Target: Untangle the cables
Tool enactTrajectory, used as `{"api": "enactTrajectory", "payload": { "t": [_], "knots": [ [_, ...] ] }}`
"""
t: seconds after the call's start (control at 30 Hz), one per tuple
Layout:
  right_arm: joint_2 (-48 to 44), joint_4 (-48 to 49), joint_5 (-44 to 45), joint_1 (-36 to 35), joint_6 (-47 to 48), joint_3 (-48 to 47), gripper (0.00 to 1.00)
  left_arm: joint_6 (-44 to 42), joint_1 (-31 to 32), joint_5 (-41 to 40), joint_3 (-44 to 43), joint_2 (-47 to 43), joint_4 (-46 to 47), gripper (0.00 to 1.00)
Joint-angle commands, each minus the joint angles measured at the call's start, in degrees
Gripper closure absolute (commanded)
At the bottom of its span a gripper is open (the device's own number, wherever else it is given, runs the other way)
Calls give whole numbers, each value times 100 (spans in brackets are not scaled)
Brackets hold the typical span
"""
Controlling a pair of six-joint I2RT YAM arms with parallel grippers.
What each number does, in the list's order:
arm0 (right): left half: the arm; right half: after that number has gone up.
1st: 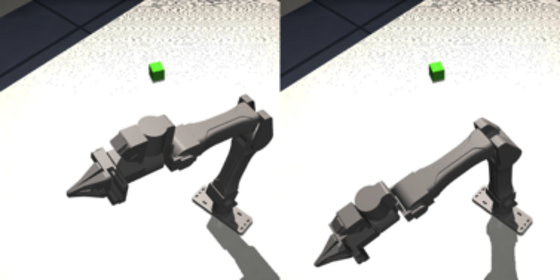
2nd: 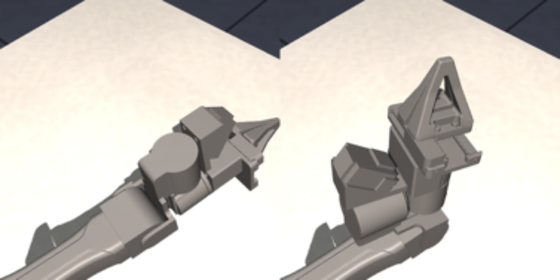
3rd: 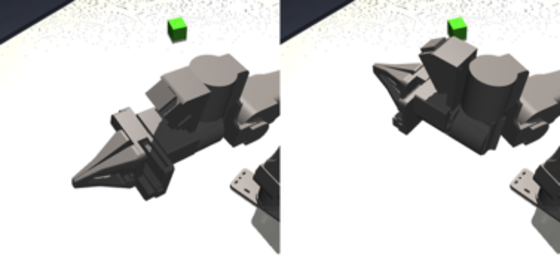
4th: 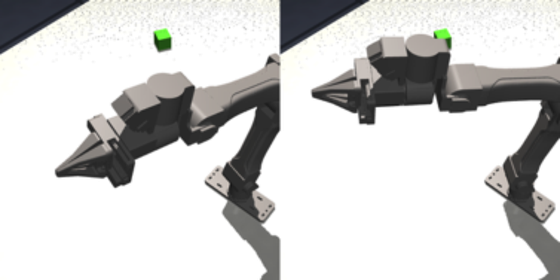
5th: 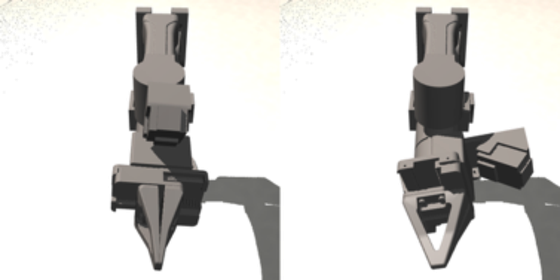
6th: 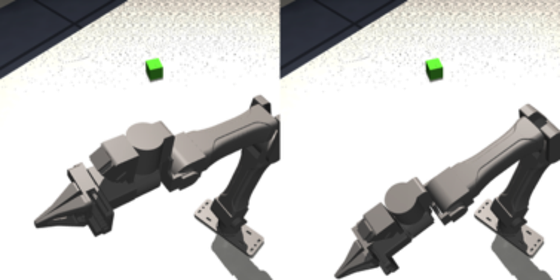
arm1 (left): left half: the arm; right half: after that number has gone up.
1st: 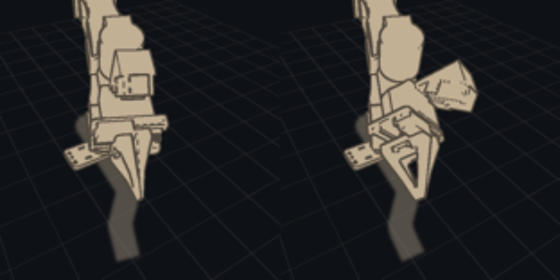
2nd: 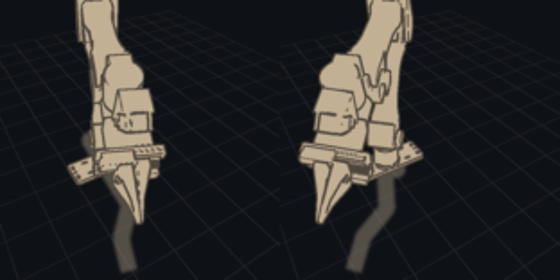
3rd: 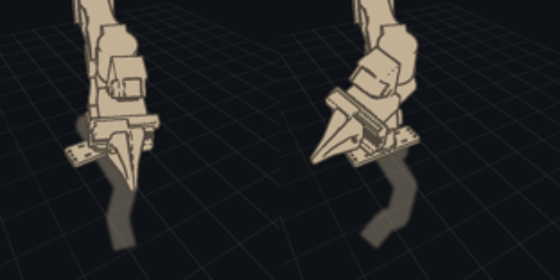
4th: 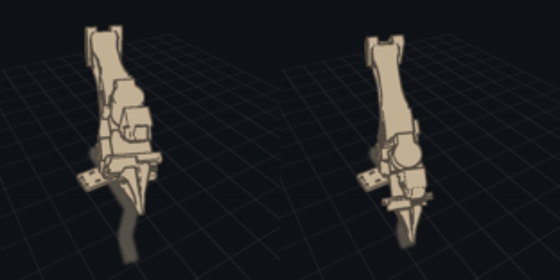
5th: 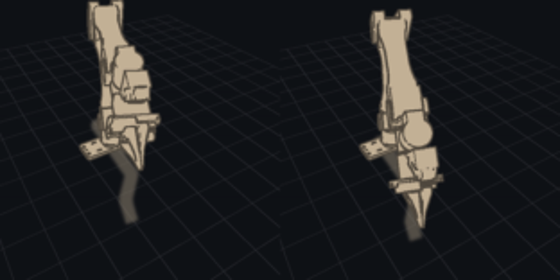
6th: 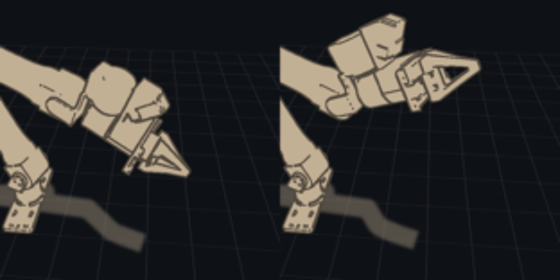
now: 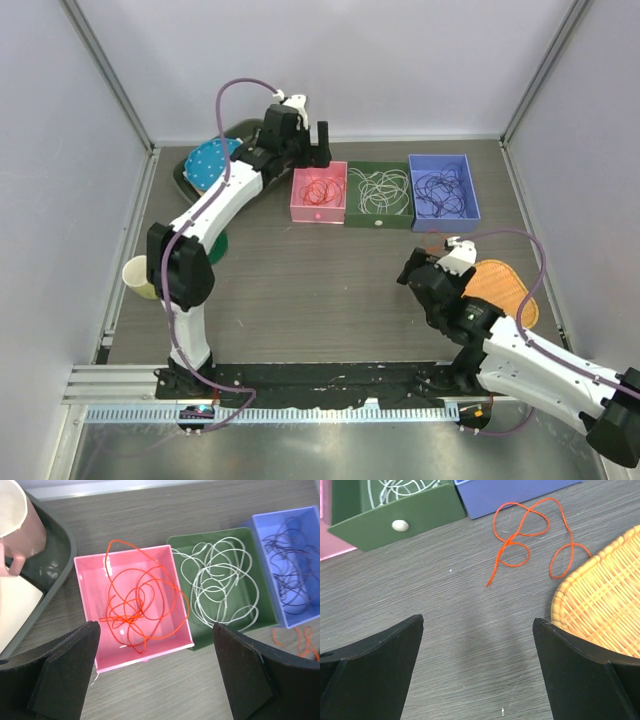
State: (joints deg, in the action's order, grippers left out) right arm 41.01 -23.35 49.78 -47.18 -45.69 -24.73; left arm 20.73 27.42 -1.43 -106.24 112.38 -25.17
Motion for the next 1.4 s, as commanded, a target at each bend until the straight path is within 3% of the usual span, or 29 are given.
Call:
{"api": "enactTrajectory", "payload": {
  "t": [0.0,0.2,0.3,0.47,0.67,0.73,0.77,0.87,1.03,1.07,1.17,1.2,1.3,1.37],
  "knots": [
    [283,155,-310,445,-124,-331,3,-104,35,345,200,-707,48,0],
    [1197,866,-1391,1561,183,-401,3,-17,97,538,849,-1700,-14,0],
    [1864,1280,-1664,2106,394,-611,4,150,193,705,1866,-2578,309,0],
    [3163,1623,-1858,2546,517,-1217,8,563,281,979,4398,-4389,1582,0],
    [4177,1641,-1963,2740,622,-1701,34,1152,308,961,6095,-5707,1787,0],
    [4432,1597,-2251,2740,780,-1807,50,1301,308,882,6490,-5884,1831,0],
    [4459,1649,-2427,2740,859,-1790,66,1345,308,821,6562,-5937,1823,0],
    [4170,2148,-3218,2740,1141,-1457,99,1433,308,714,6695,-6008,1665,0],
    [3074,2537,-4395,2714,1579,-956,99,1522,317,942,6862,-5886,1726,0],
    [2888,2712,-5137,2688,1633,-894,99,1530,308,1091,6888,-5868,1795,0],
    [2333,3107,-6301,2565,1774,-735,99,1574,308,1442,6985,-5815,1989,0],
    [2254,3222,-7053,2408,1800,-726,99,1592,308,1505,7011,-5797,2033,0],
    [2025,3565,-8216,1934,1888,-770,99,1592,317,1689,7090,-5806,2130,0],
    [1902,3583,-8327,1643,1915,-928,99,1539,317,1777,7143,-5858,2235,0]
  ]
}}
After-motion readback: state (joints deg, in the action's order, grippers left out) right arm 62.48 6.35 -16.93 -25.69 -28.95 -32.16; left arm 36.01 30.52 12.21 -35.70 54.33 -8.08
